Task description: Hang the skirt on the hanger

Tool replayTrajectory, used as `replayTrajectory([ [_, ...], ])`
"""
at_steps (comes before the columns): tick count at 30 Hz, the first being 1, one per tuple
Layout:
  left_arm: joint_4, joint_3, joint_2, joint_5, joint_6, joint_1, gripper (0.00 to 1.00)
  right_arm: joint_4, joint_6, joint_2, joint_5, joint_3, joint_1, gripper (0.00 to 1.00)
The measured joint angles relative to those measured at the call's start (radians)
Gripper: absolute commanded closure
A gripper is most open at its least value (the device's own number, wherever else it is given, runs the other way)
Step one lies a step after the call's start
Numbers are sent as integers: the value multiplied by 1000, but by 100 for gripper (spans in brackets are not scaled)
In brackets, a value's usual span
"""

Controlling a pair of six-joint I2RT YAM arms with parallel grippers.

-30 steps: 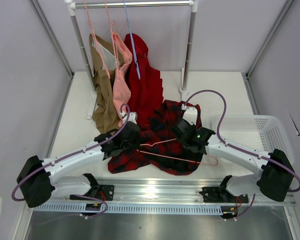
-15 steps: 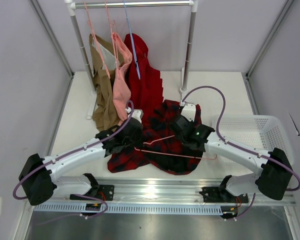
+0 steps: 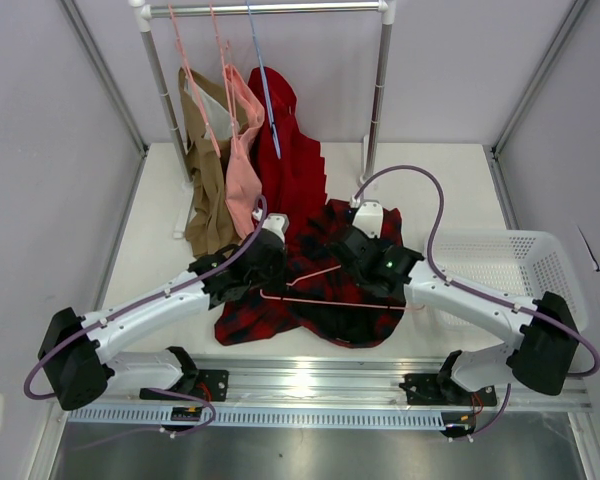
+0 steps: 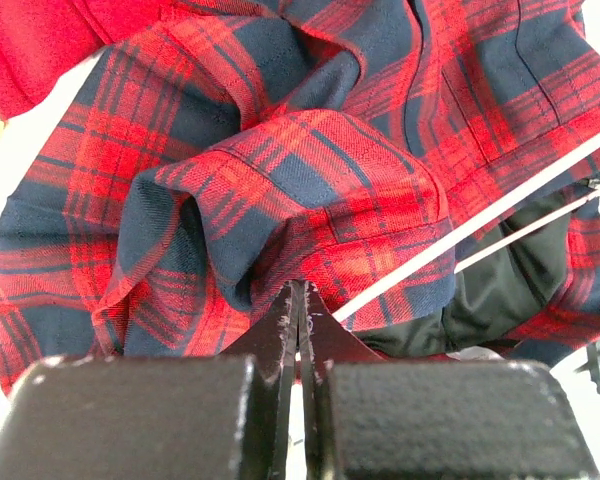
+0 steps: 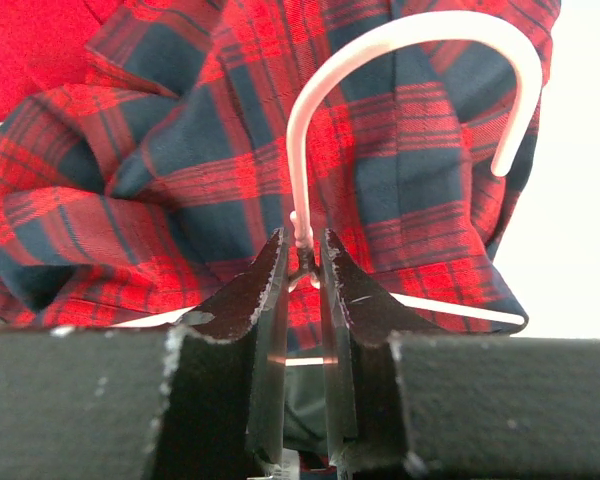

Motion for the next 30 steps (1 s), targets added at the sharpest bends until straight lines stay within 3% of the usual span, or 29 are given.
replayTrajectory([
  [13, -28, 7, 5, 12, 19, 3, 100, -46, -18, 68, 44, 123, 54, 100],
  [16, -26, 7, 5, 15, 25, 3, 94, -58, -24, 71, 50, 134, 58, 100],
  [20, -18, 7, 5, 26, 32, 3, 79, -71, -26, 74, 53, 139, 61, 100],
  [30, 11, 40, -18, 44, 51, 3, 58, -90, -41, 79, 53, 197, 76, 100],
])
